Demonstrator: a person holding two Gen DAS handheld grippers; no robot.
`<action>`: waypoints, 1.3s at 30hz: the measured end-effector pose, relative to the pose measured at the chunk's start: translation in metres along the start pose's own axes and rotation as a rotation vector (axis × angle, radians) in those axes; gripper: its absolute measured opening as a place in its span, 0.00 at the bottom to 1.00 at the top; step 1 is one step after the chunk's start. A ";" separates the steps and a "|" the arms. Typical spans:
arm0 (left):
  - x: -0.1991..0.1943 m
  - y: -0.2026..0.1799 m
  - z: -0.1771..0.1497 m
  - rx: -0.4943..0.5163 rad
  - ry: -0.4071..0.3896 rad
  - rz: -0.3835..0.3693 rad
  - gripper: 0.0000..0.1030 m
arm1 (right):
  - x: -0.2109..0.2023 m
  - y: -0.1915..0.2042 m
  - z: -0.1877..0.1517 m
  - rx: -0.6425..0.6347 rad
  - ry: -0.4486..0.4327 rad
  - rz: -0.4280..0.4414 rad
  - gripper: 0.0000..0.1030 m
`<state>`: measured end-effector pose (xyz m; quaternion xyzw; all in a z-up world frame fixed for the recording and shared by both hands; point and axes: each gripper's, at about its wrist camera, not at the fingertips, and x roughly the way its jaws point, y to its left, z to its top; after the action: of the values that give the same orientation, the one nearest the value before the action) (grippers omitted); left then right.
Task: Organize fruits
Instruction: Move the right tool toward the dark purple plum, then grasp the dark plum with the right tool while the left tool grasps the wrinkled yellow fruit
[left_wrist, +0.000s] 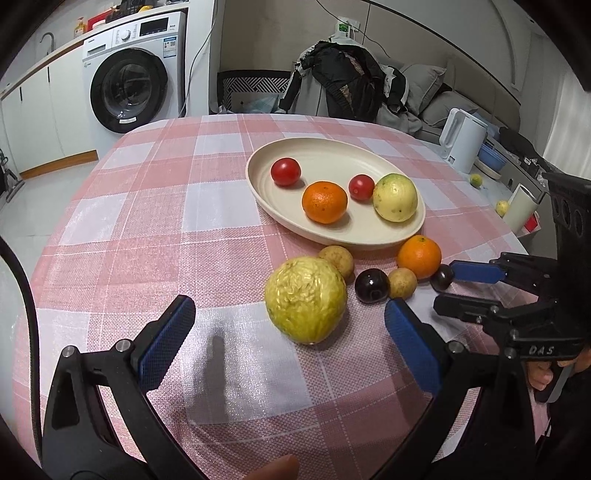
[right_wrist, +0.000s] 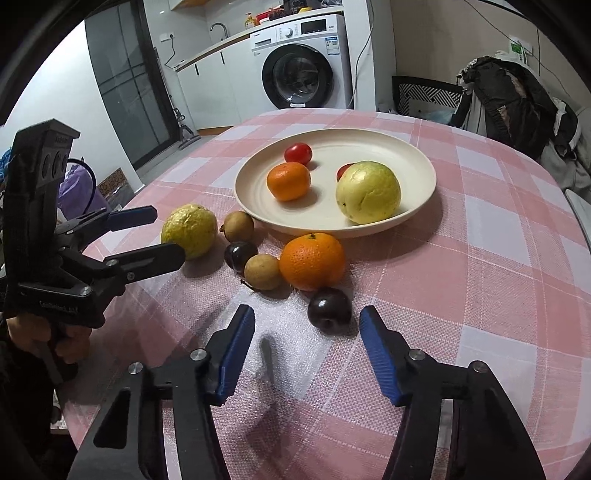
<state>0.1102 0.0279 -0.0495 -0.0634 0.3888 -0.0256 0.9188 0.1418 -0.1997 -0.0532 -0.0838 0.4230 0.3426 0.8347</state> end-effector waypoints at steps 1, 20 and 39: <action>0.000 0.000 0.000 -0.001 0.001 0.001 0.99 | 0.000 -0.001 0.000 0.008 -0.003 0.005 0.60; 0.004 0.004 0.000 -0.014 0.015 -0.011 0.99 | 0.009 0.000 0.005 0.048 0.006 -0.064 0.37; 0.009 0.012 0.001 -0.059 0.029 -0.018 0.97 | -0.015 0.004 0.008 0.002 -0.030 -0.051 0.24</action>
<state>0.1178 0.0388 -0.0569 -0.0938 0.4019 -0.0234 0.9106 0.1388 -0.2007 -0.0362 -0.0888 0.4084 0.3220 0.8495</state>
